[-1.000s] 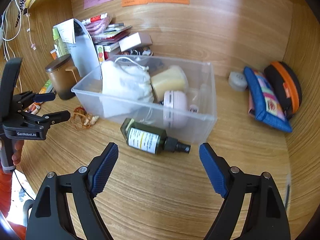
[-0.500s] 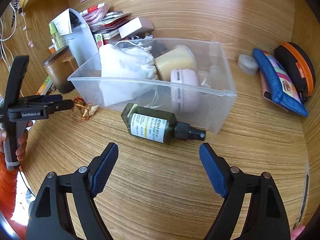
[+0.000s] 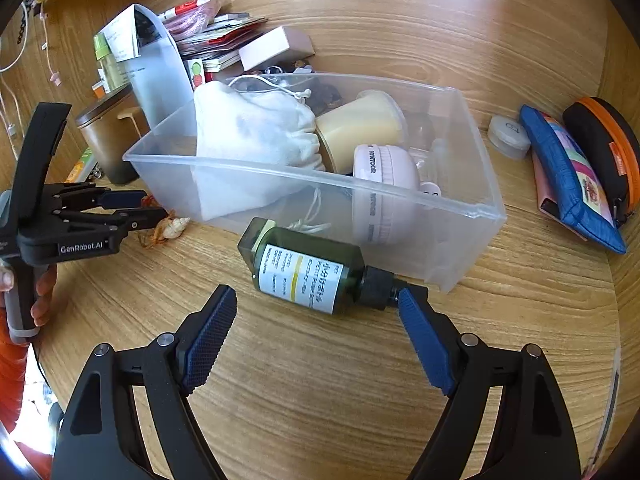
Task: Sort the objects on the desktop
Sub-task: 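Grasp the green spray bottle with the right tool while the left tool grasps the gourd charm, then lift and carry the green bottle and gourd charm over the clear bin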
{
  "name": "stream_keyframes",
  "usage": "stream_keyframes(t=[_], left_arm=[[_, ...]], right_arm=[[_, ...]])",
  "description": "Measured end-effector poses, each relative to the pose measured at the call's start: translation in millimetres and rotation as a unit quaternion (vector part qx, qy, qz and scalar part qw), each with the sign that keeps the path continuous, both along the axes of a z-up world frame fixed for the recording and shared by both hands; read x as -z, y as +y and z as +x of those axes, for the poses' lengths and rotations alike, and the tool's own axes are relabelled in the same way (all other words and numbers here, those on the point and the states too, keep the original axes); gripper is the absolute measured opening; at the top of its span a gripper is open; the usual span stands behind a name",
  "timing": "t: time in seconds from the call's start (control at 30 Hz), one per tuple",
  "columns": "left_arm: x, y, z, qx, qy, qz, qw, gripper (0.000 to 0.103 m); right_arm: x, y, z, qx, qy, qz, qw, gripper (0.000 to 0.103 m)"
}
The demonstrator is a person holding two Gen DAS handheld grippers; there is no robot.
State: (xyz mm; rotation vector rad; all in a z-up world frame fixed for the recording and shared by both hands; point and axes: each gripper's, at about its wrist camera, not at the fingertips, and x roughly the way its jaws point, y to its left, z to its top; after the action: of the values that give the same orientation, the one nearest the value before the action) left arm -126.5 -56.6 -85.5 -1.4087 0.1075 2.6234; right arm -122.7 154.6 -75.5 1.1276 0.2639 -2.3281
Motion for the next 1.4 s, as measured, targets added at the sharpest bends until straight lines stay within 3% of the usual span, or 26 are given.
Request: stream_keyframes(t=[0.3,0.43,0.67,1.03,1.4], left_arm=[[2,1,-5,0.025,0.006,0.006,0.9996,0.031],[0,-6,2,0.025,0.006,0.020,0.9995,0.018],[-9,-14,14,0.025,0.022,0.030,0.9990,0.018],[-19,-10,44,0.033,0.039,0.036,0.9980,0.018],[-3,12,85,0.064,0.018,0.003,0.9978,0.019]], right_arm=[[7,-13,-8,0.002,0.009,0.024,1.000,0.082],[9,-16,-7,0.007,0.025,0.036,0.999,0.077],[0,-7,-7,0.008,0.012,-0.005,1.000,0.077],[-19,-4,21,-0.002,0.045,-0.004,0.999,0.077],[-29,6,45,-0.009,0.055,-0.012,0.998,0.077]])
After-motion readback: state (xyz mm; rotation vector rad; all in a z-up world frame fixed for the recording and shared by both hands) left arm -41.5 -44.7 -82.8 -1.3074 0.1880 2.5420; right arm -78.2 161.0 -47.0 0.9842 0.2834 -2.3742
